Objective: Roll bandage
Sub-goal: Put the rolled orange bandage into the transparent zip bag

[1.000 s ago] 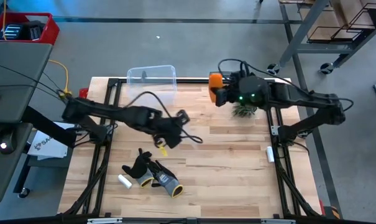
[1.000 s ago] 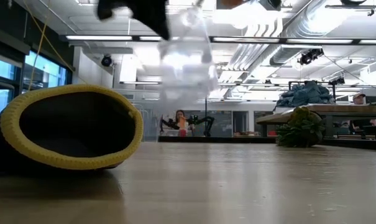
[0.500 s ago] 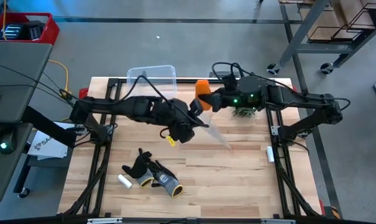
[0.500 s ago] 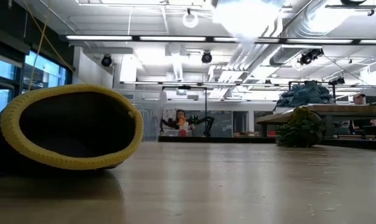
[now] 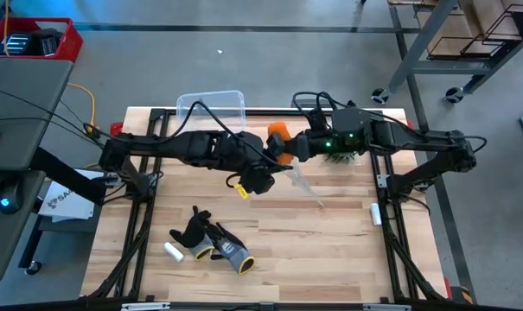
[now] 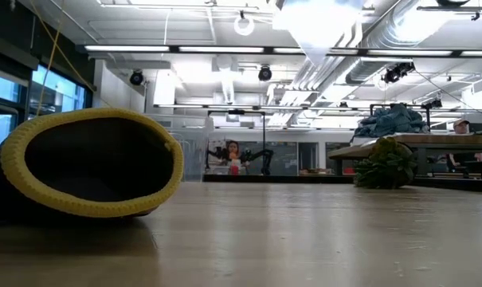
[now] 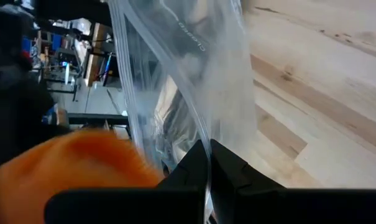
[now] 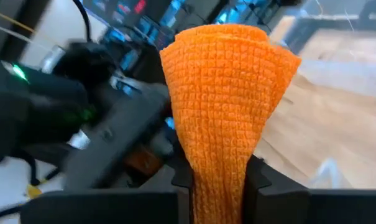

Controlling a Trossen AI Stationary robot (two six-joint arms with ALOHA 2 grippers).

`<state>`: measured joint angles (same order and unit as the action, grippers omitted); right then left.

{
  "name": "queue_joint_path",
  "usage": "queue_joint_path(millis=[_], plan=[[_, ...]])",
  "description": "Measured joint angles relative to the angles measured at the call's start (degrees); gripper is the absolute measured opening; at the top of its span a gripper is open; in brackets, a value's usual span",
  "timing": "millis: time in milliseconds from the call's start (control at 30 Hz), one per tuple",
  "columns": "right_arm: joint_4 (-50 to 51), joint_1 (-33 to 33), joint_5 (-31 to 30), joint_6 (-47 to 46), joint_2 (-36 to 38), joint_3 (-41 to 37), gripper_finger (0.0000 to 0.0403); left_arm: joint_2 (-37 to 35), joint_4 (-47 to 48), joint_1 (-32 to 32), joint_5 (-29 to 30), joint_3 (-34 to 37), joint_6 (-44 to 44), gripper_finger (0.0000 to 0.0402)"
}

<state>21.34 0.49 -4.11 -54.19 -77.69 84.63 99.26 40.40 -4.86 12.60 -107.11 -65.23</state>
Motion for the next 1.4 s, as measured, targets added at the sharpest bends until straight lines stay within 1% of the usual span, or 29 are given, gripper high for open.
queue_joint_path(millis=[133,300,433,633,733,867,1033,1167,1300,1333,1400], plan=[[2.2,0.0,1.4,-1.3,0.2,0.1,0.0042,0.1,-1.6,0.1,2.4,0.1,0.0,0.0],[5.0,0.0,3.6,-1.3,0.2,0.1,0.0042,0.1,0.4,0.3,7.1,0.1,0.0,0.0],[9.1,0.1,4.4,-1.4,0.2,0.1,0.0042,-0.5,1.6,0.3,7.8,0.1,0.0,0.0],[11.1,0.1,4.7,-1.3,0.2,0.1,0.0042,-1.7,2.0,0.9,8.0,0.1,0.0,0.0],[11.4,-0.2,3.9,-1.3,0.2,0.1,0.0042,-1.7,2.0,0.9,7.2,0.1,0.1,0.0],[11.7,-0.7,4.0,-1.1,0.2,0.1,0.0042,-1.7,1.9,1.0,4.2,0.3,0.0,0.0],[12.7,-1.3,4.3,0.2,0.4,0.0,0.0042,-1.7,1.9,0.9,2.2,0.4,-2.6,0.0],[11.7,-2.5,4.6,1.4,1.1,-0.1,0.0042,-1.7,1.3,1.0,-0.8,0.3,-2.9,0.0],[12.9,-4.1,3.8,2.2,1.9,-0.1,0.0042,-1.6,1.1,0.5,-5.6,0.3,-4.0,0.0],[12.5,-4.5,4.1,2.0,2.1,-0.1,0.0042,-1.5,0.8,0.4,-5.5,0.3,-4.4,0.0],[11.4,-4.8,4.4,1.7,2.4,-0.1,0.0042,-1.4,-1.0,0.9,-3.5,0.3,-4.5,0.0]])
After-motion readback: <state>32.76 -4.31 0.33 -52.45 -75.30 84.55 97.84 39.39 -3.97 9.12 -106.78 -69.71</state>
